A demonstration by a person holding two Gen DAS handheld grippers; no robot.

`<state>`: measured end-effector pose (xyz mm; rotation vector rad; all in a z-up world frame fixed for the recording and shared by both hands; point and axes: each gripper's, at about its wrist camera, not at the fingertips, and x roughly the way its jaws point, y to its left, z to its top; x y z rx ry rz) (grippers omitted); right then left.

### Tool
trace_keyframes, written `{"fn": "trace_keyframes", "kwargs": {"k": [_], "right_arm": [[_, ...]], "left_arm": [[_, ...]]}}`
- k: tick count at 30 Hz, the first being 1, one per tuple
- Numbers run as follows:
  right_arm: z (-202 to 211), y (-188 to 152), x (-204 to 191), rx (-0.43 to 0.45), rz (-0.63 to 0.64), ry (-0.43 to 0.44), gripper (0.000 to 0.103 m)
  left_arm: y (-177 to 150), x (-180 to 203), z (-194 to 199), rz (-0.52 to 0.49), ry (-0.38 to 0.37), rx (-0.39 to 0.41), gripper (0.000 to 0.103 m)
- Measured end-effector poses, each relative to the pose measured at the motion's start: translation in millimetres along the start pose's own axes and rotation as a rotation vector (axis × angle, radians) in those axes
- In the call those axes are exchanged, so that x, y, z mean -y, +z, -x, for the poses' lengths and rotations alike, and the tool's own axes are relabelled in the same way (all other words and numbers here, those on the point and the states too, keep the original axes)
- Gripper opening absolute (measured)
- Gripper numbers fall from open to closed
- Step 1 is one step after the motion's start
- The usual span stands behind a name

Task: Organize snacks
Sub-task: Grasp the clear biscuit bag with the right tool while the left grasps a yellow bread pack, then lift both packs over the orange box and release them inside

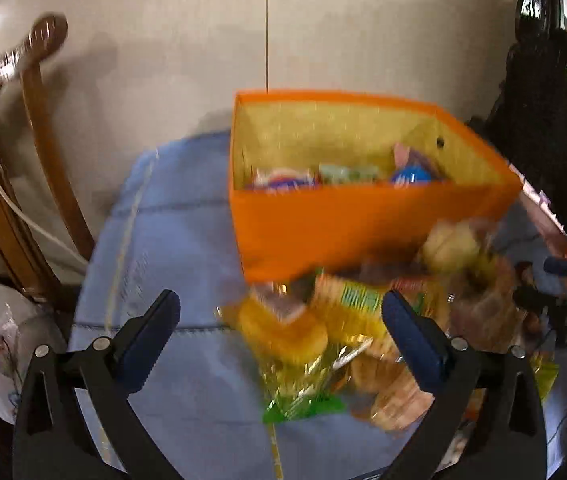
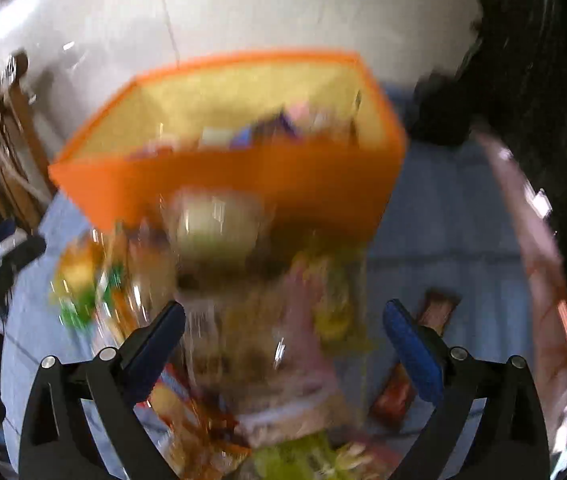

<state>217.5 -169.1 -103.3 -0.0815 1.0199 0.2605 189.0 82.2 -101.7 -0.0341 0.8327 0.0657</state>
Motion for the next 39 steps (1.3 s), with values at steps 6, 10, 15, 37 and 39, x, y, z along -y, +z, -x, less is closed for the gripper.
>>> {"fn": "trace_keyframes", "kwargs": {"k": [6,10,15,37,39], "right_arm": [[-23.8,-13.2,-9.9,0.014,-0.013,0.020,0.099],[-35.5,-15.6,-21.6,0.020,0.015,0.017,0.100],[-31.6,-21.9,-24.5,0.020,0.051,-0.031,0.074],[79.2,35.9,16.7,0.211,-0.095,-0.049,0.070],[84.3,54.5,19.4,0.226,-0.109,-0.036,0.070]], "left_arm": [[-18.7,2.3,-35.1,-0.039,-0.020,-0.031,0.099],[-28.5,-2.8,-55.9,-0.011,-0.069,-0.053,0.099],[-31.3,-16.2,-61.3,0.084,-0.181,-0.087,0.059],[58.0,24.8,75.0,-0.063,-0.109,0.110,0.041],[78.0,32.8,77.5,-0.079,-0.081,0.124,0.041]]}}
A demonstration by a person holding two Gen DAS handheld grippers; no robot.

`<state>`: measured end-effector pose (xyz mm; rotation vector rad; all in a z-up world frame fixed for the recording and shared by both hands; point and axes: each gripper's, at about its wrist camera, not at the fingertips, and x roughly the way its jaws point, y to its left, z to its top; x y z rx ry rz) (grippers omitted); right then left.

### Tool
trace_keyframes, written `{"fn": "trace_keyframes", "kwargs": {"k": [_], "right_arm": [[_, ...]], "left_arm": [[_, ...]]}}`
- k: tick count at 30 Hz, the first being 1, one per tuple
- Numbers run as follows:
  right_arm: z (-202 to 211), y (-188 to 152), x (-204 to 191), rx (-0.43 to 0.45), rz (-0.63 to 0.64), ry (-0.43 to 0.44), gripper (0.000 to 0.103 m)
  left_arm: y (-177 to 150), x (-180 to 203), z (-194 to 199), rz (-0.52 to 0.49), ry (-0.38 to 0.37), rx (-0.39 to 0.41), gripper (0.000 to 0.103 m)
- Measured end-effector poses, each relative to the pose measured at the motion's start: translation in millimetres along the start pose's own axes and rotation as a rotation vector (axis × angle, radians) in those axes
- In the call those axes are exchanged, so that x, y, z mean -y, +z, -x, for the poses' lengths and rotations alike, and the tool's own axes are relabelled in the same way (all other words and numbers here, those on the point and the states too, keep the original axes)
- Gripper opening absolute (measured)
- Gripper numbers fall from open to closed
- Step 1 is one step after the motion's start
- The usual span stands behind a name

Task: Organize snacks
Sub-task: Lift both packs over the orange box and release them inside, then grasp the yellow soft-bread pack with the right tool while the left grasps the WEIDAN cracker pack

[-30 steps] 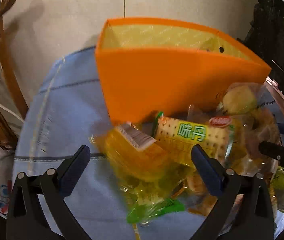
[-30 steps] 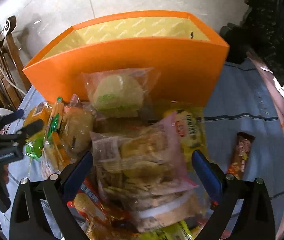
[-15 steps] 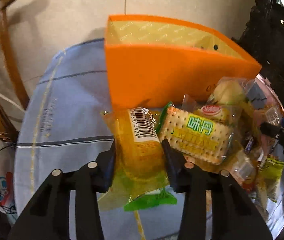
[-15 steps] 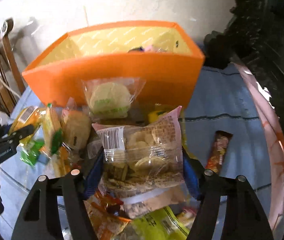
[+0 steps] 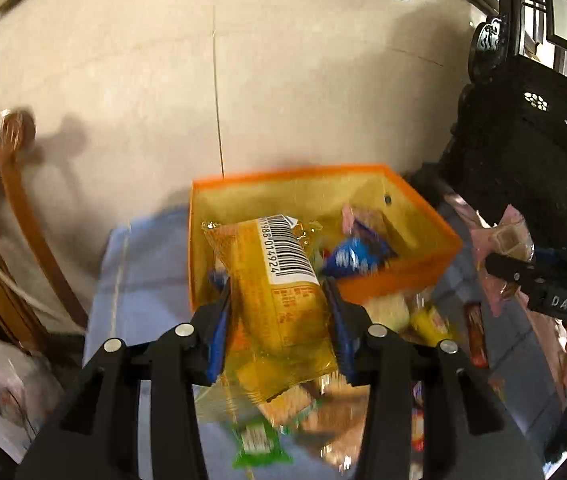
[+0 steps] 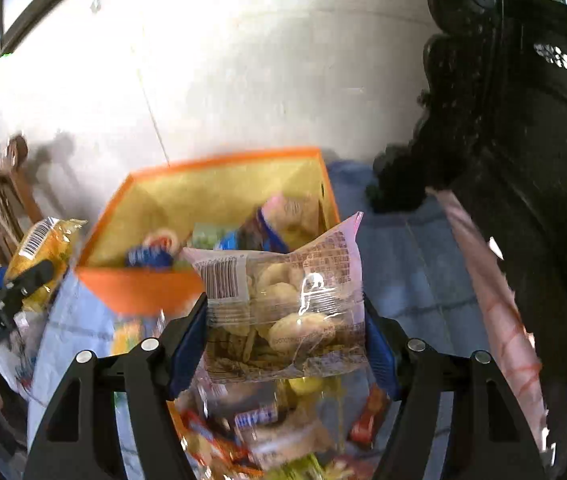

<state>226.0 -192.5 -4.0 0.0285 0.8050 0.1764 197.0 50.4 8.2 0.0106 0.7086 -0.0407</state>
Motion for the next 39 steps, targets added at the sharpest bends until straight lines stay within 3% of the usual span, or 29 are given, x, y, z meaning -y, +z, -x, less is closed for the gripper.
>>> {"fn": "trace_keyframes", "kwargs": {"k": [3,8,14,15,16,17,18,23,27,31,35,39], "right_arm": [[-6.1,37.1,1.2,0.025,-0.012,0.007,0.070],[-30.8,96.8,2.3,0.005,-0.040,0.044,0.070],[-42.4,119.7,-5.1,0.014,0.011,0.010,0.071],[-46.5,120.8,-6.1,0.007,0.024,0.020,0.074],[-49.5,121.7,-7.6,0.001,0.029,0.036,0.083],[-51.3,121.0,-8.5,0.011,0.026,0.049,0.091],[-49.3,118.1,-9.4,0.039,0.028,0.034,0.099],[-43.1,113.1,-8.4,0.043,0.087,-0.044,0.099],[-33.0,90.6,6.3,0.018,0.080,-0.032,0.099],[-39.0,25.7,23.1,-0.073,0.102,-0.034,0.099],[-65.1,-35.4,38.4,-0.207,0.070,-0.046,0.099],[-93.1,-65.9,42.5,-0.280,0.053,-0.061,0.099]], "left_arm": [[33.4,3.2,-6.5,0.021,0.075,0.024,0.041],[84.9,2.0,-34.8,0.082,0.086,-0.012,0.041],[105.0,0.9,-40.4,0.076,0.095,-0.002,0.041],[104.8,2.2,-40.6,0.079,0.101,0.006,0.045],[103.9,6.2,-42.6,0.081,0.105,0.026,0.057],[104.5,9.4,-43.8,0.074,0.135,0.026,0.098],[105.7,11.7,-47.3,0.065,0.158,0.033,0.099],[99.4,10.4,-55.9,0.051,0.145,0.013,0.099],[75.5,-0.3,-45.8,0.084,0.106,-0.011,0.099],[9.8,-8.9,-36.7,0.068,0.076,-0.046,0.099],[-49.7,-18.8,-53.6,0.107,0.057,-0.145,0.099],[-90.3,-29.5,-77.5,0.216,0.007,-0.238,0.099]]}}
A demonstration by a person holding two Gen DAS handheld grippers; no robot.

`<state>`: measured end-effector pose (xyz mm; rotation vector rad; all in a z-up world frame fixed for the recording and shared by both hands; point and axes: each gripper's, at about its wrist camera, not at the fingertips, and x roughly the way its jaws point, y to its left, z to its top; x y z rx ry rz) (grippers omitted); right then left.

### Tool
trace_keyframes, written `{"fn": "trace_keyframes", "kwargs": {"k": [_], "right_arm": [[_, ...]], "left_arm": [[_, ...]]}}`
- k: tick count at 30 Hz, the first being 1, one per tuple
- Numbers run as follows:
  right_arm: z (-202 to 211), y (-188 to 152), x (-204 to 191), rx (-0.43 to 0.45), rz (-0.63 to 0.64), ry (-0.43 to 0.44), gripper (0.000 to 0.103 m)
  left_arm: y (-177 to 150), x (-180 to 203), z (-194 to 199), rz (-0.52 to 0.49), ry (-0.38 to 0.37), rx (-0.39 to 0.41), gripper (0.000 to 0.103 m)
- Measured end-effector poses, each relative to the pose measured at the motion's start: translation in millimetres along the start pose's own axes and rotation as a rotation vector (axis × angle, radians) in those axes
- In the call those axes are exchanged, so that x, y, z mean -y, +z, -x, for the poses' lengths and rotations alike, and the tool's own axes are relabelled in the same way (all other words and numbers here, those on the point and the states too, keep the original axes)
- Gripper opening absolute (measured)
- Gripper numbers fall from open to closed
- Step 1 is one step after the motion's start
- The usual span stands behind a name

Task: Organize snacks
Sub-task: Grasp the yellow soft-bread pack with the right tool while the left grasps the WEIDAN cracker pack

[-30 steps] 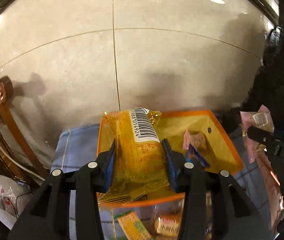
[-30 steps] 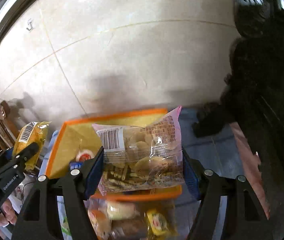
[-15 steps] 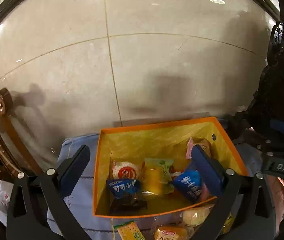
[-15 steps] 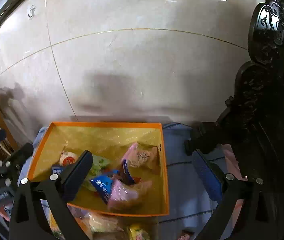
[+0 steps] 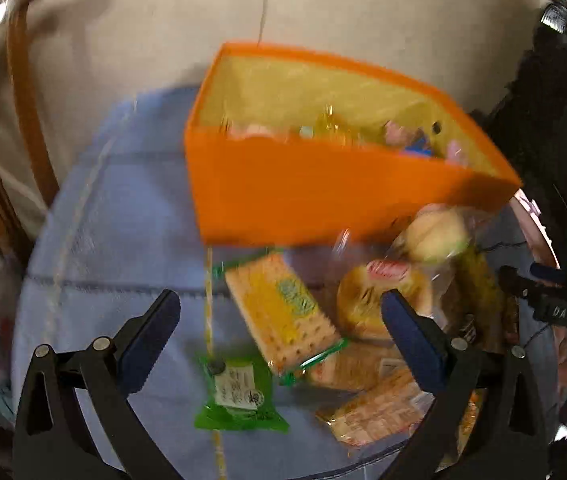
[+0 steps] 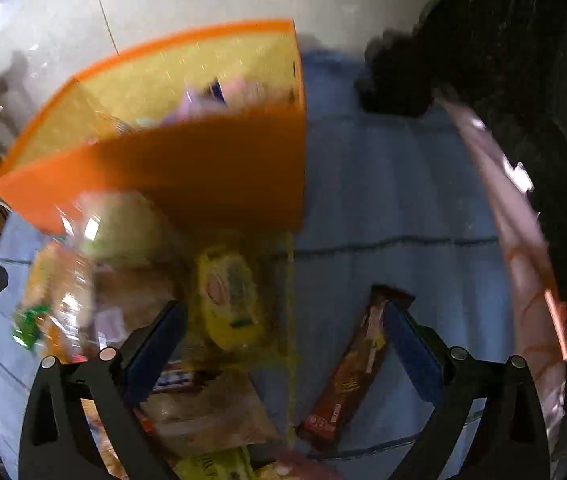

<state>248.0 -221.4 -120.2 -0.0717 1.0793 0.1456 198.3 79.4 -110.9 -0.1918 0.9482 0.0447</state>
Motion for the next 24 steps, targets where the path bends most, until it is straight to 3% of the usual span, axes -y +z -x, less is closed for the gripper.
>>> {"fn": "trace_keyframes", "kwargs": {"k": [2,6,10,13,14,15,16,18,21,24], "right_arm": [[-11.5,-2.1,-1.3,-0.007,0.000,0.008,0.099],[-19.9,0.7,-4.5,0.019,0.011,0.029,0.099],[-26.9,7.5,-6.0,0.038,-0.001,0.036,0.099],[-35.1,8.2,-10.4,0.039,-0.001,0.066,0.099],[-39.4,7.5,-13.5,0.027,0.009,0.056,0.094],[-42.6,6.5,-16.0,0.007,0.014,0.050,0.061],[-43.5,4.4,-17.8,-0.012,0.004,0.098,0.043],[-39.3,-1.2,-21.5,-0.015,0.002,0.095,0.039],[-29.3,-7.1,-25.9,-0.005,0.036,0.061,0.038],[-8.2,-7.5,-18.0,0.026,-0.019,0.072,0.038]], "left_arm": [[-6.0,-1.1,-11.4,-0.004,0.037,0.002,0.099],[-8.1,3.7,-34.1,-0.110,0.163,-0.009,0.099],[-3.6,-4.1,-45.7,-0.072,0.173,-0.002,0.099],[-1.5,-8.0,-56.8,-0.028,0.124,-0.040,0.099],[-3.8,-4.6,-62.0,-0.040,0.116,-0.062,0.094],[-8.5,-1.3,-61.6,-0.056,0.104,-0.056,0.068],[-12.8,2.2,-60.3,-0.077,0.077,-0.059,0.057],[-18.2,6.4,-60.6,-0.122,0.114,-0.090,0.046],[-22.4,6.2,-50.0,-0.149,0.084,-0.098,0.046],[-19.0,0.6,-29.4,-0.124,0.077,-0.059,0.046]]}}
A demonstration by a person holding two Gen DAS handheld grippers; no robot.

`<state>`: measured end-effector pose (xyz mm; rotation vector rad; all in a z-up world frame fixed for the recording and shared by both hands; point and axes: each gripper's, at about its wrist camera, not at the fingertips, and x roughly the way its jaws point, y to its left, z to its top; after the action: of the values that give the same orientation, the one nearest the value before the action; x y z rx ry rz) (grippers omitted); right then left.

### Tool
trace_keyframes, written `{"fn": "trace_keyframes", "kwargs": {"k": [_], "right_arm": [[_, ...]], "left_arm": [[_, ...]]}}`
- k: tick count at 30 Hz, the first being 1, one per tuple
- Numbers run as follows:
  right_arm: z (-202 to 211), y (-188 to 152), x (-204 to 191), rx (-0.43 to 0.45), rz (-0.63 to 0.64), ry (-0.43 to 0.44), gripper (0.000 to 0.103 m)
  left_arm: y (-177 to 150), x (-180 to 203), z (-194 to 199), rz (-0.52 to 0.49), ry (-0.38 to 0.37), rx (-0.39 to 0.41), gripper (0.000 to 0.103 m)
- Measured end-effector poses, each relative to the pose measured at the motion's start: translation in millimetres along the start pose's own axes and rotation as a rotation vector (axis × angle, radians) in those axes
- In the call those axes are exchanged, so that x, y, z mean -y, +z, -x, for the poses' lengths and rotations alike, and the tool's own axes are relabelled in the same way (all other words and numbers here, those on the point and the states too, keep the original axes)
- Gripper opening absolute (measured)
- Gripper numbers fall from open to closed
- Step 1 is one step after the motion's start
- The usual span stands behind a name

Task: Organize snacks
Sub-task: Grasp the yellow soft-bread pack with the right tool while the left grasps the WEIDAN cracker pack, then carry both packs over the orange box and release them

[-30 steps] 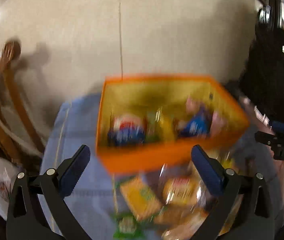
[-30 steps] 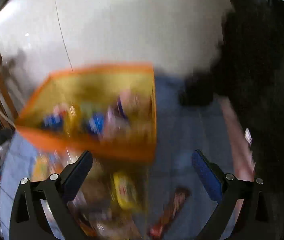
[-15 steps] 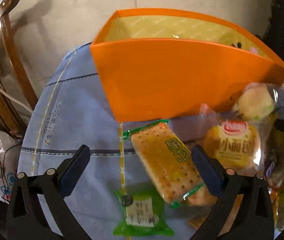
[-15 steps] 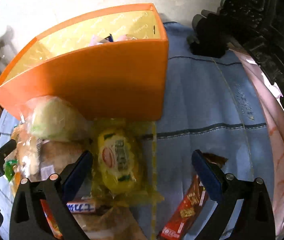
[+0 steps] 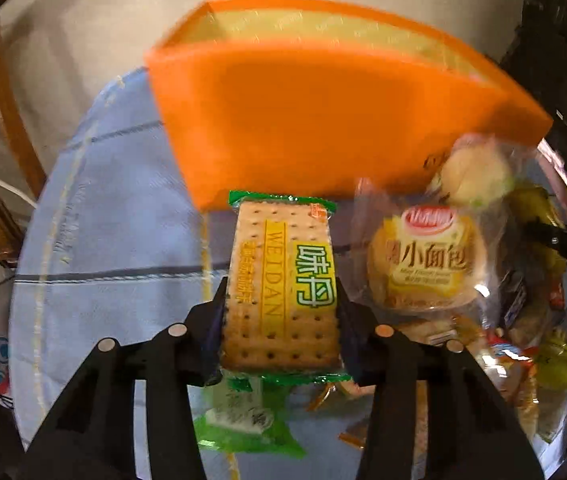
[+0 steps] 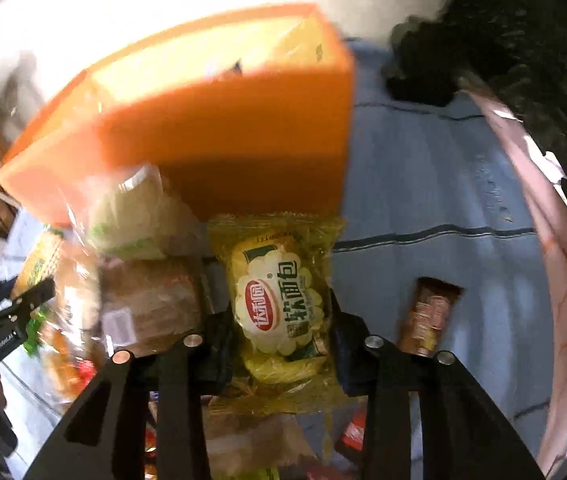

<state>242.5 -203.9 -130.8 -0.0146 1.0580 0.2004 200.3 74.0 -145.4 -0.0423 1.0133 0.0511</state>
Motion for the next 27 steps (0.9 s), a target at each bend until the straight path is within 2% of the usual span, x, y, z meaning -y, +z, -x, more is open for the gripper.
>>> {"fn": "trace_keyframes", "kwargs": {"k": [3,6,11,14,17,18,22,27], "right_arm": [[27.8,3.8,-0.4,0.054,0.008,-0.003,0.038],[58.6,10.1,-2.7,0.116,0.011,0.013,0.038],[99.9,42.4,-12.3,0.216,0.035,0.036,0.038],[109.6,73.5,-20.0,0.249,0.051,0.043,0.038],[127.2,99.5,-39.8,0.289,0.099,0.035,0.038],[133.3,105.2,-49.7,0.309,0.126,0.030,0.038],[128.4,139.8,-59.5,0.301,0.117,0.082,0.039],[117.0,158.0,-62.5,0.298,0.127,0.047,0.038]], "left_arm": [[4.2,-0.4,19.9,-0.022,0.019,0.032,0.046],[8.3,0.5,50.7,0.002,-0.017,0.090,0.046],[38.7,3.6,95.3,0.001,-0.072,0.180,0.047],[67.1,9.7,111.6,-0.030,-0.049,0.229,0.047],[113.2,11.7,117.5,-0.116,0.037,0.271,0.047],[127.4,11.4,118.3,-0.127,0.038,0.285,0.047],[179.5,3.1,120.8,-0.101,0.033,0.297,0.047],[197.8,-8.0,120.2,-0.090,0.027,0.322,0.047]]}}
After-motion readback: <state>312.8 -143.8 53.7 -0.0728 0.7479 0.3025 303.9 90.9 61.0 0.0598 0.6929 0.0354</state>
